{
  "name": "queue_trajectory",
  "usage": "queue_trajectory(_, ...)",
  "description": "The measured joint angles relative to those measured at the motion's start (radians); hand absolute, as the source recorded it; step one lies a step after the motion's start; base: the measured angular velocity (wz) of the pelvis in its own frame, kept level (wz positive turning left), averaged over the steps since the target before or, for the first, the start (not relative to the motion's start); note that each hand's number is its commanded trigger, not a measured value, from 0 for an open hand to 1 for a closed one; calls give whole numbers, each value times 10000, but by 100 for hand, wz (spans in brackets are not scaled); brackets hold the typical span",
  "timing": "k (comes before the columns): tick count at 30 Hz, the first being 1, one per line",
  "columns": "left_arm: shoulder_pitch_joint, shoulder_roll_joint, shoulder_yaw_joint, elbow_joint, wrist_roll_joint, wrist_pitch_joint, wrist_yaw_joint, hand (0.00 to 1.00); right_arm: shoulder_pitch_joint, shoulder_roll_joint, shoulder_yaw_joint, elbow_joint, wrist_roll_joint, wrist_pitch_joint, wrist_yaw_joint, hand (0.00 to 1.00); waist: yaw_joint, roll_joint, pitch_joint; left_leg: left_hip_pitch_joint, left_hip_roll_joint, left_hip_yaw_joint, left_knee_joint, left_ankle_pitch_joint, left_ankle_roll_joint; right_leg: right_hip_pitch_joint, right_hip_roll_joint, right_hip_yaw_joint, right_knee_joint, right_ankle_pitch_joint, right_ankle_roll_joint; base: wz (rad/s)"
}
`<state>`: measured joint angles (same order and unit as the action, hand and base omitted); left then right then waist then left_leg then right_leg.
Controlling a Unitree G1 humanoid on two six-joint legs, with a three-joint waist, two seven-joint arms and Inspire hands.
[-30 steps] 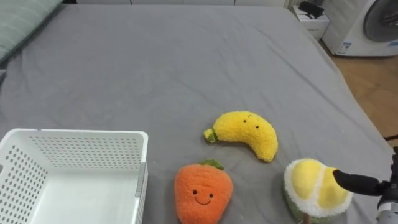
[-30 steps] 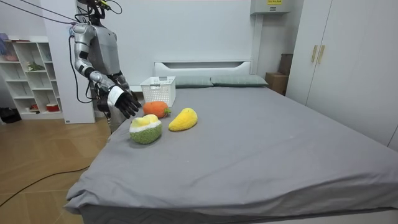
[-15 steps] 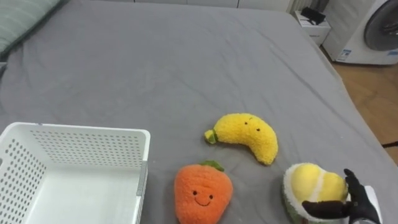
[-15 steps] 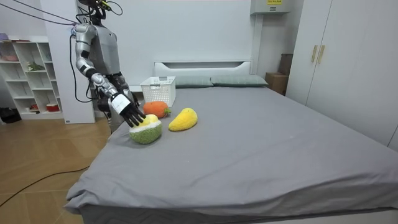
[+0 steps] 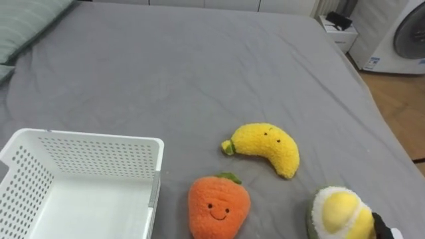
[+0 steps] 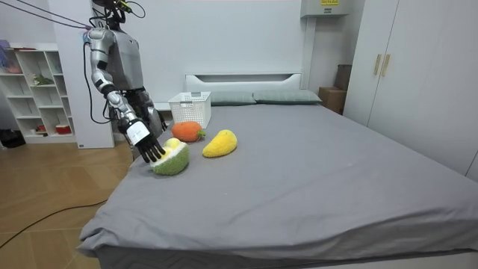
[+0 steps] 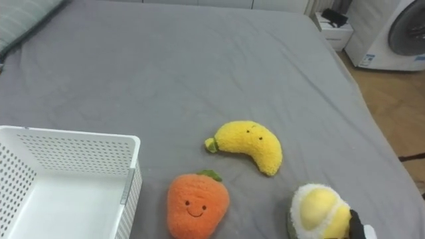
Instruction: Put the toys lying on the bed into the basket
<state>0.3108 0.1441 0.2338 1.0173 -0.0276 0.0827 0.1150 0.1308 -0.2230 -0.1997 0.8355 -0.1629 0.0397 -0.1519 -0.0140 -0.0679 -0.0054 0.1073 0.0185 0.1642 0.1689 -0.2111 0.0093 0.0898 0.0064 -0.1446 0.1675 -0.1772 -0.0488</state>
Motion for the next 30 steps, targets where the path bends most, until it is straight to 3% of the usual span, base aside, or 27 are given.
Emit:
queue_trajectory(4,-9,14,-9,47,-5,-9,0,0,-173,-113,-10,1052,-1,-53,-230,0,25,-30,-2,40,-18,1,2,1,1,94,8,19,-13,0,-1,0)
queue_trajectory(5,-14,32,-8,79,-2,-9,0,0,-160,-113,-25,1178,-2,-52,-333,29,23,-32,0,58,-18,4,2,1,1,110,9,22,-16,0,-1,0)
queue_trajectory(6,-39,40,-7,130,-2,-16,0,0,-160,-113,-62,1234,-2,-51,-392,77,23,-30,0,63,-17,4,5,1,1,109,11,22,-18,0,-1,0)
queue_trajectory(7,-117,56,-14,261,-2,-15,-1,0,-172,-111,-139,1328,0,-50,-489,100,25,-22,3,61,-17,4,11,0,1,79,9,11,-51,-2,2,0)
queue_trajectory(16,-181,80,-13,639,0,68,-142,0,-686,-156,-610,1347,-2,-45,-1554,100,218,28,14,18,-4,-31,-1,-2,4,141,53,37,-143,35,-4,0)
queue_trajectory(20,-157,61,-13,654,-3,76,-142,0,-1017,-159,-609,1345,-2,-47,-1659,100,270,123,56,-11,4,-55,14,-3,2,87,63,18,-169,37,-13,0)
queue_trajectory(24,-172,53,-14,631,-9,41,-141,0,-1219,-164,-543,1342,12,-71,-1589,100,302,258,44,-92,-1,-98,19,0,1,-15,52,-41,-167,37,-14,3)
queue_trajectory(30,-196,63,4,630,-9,-5,-139,0,-1207,-165,-556,1344,20,-84,-1522,100,407,188,63,-89,-13,-135,29,2,2,1,35,-134,-171,36,-15,0)
